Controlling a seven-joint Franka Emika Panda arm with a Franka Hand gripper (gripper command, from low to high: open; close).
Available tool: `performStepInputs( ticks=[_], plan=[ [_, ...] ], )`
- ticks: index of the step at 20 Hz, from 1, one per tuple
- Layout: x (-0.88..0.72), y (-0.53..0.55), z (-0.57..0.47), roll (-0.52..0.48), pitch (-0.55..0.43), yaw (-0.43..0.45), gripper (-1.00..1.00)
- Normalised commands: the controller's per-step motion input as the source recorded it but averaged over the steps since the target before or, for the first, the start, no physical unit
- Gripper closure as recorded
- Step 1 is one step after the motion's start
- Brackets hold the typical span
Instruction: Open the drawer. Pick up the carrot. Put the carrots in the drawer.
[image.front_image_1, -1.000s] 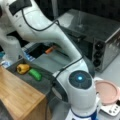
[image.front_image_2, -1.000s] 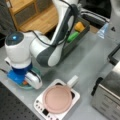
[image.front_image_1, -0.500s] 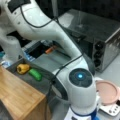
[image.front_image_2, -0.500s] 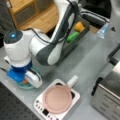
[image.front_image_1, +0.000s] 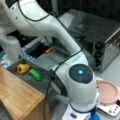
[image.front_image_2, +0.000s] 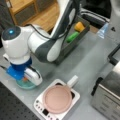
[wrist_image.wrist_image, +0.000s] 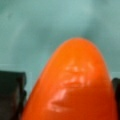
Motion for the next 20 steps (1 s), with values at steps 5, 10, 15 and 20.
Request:
performStepInputs(
  ticks=[5,10,15,20],
  plan=[
    [0.10,-0.04,0.18,0.100,0.131,0.004,1.00],
    [0.08,0.01,0.21,0.101,0.135,-0.018,1.00],
    [0.08,0.05,0.23,0.100,0.147,-0.056,1.00],
    [0.07,0.14,0.25,0.109,0.132,-0.099,1.00]
  ],
)
